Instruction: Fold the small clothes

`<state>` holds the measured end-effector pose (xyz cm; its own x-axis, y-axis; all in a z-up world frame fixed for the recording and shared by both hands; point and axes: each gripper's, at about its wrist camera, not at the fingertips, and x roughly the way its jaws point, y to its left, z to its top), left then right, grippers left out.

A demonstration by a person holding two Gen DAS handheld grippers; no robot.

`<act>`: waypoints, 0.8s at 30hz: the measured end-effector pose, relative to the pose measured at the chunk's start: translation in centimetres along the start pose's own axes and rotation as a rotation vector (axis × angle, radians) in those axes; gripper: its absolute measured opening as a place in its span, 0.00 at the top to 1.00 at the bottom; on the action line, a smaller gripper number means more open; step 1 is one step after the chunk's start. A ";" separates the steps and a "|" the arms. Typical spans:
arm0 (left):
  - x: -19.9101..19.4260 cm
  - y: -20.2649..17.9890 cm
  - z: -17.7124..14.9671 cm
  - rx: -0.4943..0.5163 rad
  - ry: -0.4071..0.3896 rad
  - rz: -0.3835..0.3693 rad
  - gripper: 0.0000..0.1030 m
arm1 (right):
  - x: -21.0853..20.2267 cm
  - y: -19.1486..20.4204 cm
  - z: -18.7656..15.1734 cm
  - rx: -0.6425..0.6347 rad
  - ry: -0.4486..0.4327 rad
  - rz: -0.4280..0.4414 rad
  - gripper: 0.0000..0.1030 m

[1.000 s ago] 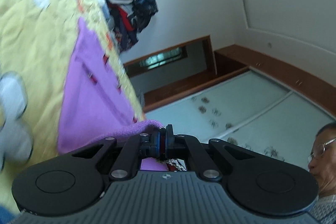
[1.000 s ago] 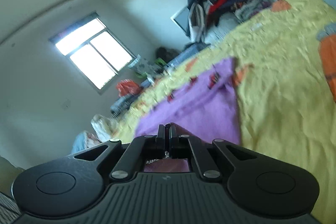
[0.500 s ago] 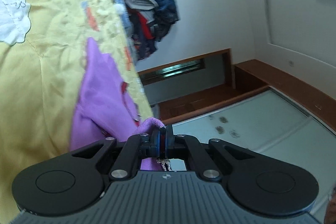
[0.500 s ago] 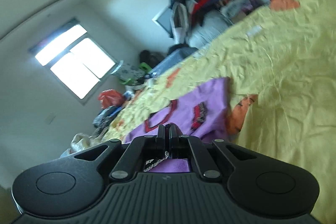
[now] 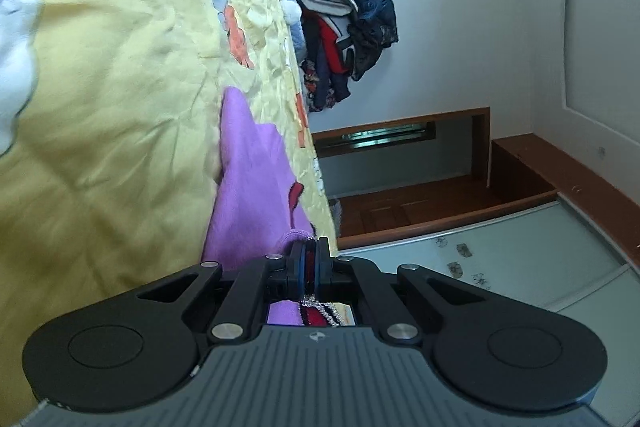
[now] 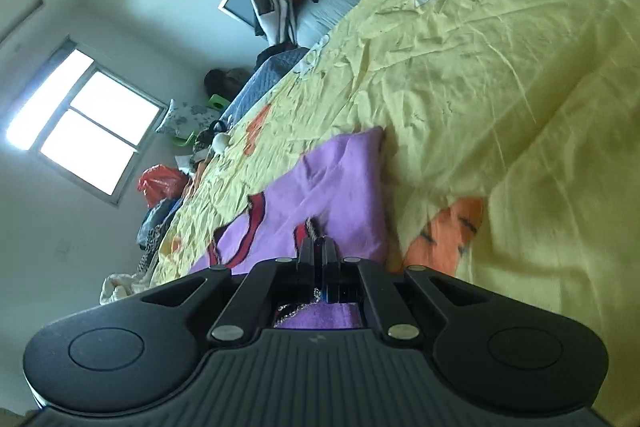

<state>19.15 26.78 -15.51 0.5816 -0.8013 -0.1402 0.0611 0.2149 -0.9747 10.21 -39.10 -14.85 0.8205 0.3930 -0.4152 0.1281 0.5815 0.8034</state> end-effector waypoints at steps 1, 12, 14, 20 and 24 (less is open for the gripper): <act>0.3 0.0 0.3 -0.001 0.003 0.006 0.98 | 0.2 0.1 0.2 0.002 0.002 -0.008 0.97; 2.9 0.0 2.2 -0.001 0.012 0.044 0.98 | 3.6 -0.5 4.0 0.031 -0.006 -0.048 1.00; 3.3 0.2 2.1 -0.007 0.024 0.050 0.98 | 3.7 -0.3 4.4 0.005 -0.017 -0.053 0.99; 2.8 0.8 2.1 -0.009 0.031 0.052 0.98 | 3.5 4.6 3.0 -0.442 0.047 -0.085 0.00; 2.5 0.5 2.3 -0.006 0.025 0.056 0.98 | 4.5 8.2 0.2 -0.827 0.100 -0.127 0.06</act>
<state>22.55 26.15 -15.97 0.5635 -0.8018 -0.1991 0.0239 0.2568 -0.9662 15.06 -32.73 -10.01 0.7693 0.3281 -0.5482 -0.2652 0.9446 0.1932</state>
